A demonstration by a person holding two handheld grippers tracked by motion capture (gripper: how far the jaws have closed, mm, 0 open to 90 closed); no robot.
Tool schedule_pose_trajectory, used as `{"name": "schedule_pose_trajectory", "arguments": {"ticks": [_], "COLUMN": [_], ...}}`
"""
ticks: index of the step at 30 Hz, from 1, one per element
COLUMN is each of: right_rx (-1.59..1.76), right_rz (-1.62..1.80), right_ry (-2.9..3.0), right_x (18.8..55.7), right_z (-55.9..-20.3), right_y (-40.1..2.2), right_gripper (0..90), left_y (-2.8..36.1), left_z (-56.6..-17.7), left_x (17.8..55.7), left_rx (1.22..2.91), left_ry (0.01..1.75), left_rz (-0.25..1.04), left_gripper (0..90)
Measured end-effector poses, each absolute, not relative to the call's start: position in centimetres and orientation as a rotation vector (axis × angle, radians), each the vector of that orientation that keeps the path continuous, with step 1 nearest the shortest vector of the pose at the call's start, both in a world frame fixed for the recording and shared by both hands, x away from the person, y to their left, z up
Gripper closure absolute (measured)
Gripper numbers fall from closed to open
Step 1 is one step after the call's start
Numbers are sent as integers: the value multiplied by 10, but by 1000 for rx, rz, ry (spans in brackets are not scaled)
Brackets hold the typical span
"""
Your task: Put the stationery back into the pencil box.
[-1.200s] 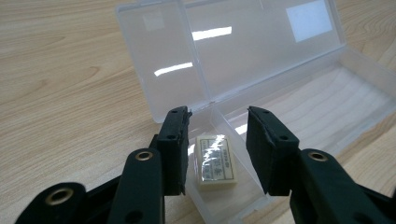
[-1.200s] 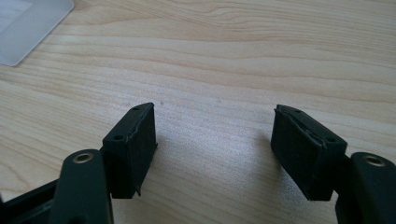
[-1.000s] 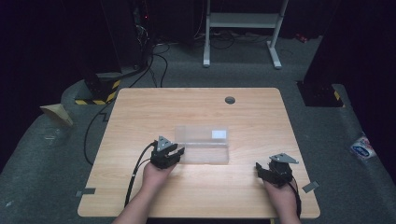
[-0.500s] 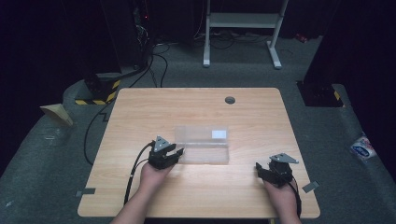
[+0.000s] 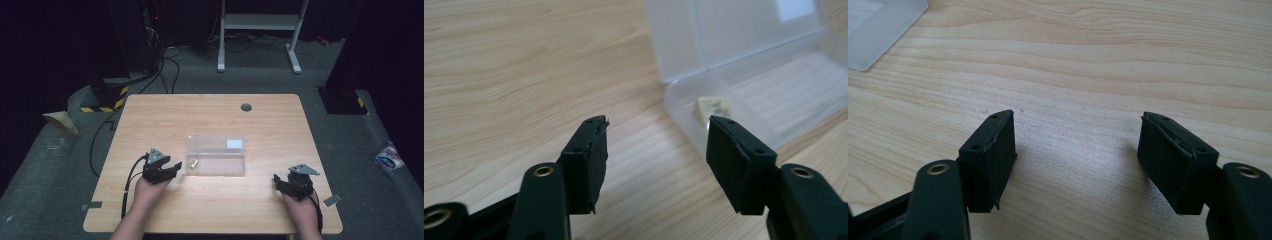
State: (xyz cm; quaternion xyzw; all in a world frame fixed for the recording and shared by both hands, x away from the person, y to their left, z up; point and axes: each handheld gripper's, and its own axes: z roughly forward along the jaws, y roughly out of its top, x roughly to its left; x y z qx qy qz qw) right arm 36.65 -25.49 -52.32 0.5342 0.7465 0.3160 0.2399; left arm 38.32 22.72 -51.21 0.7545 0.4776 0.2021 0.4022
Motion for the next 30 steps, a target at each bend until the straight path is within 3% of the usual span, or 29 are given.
{"name": "schedule_pose_trajectory", "arguments": {"ticks": [8, 15, 30], "right_rx": [1466, 1461, 1461], "right_rz": [868, 866, 865], "right_ry": [2044, 2044, 2042], "right_x": [366, 366, 366], "right_z": [-523, -523, -523], "right_y": [-255, -255, -255], "right_gripper": [311, 312, 315], "left_y": [279, 303, 303], "left_z": [-521, -530, -530], "left_x": [371, 346, 339], "left_rx": [1948, 1984, 1983], "left_ry": [1312, 1323, 1334], "left_rz": [525, 590, 593], "left_gripper": [347, 172, 161]}}
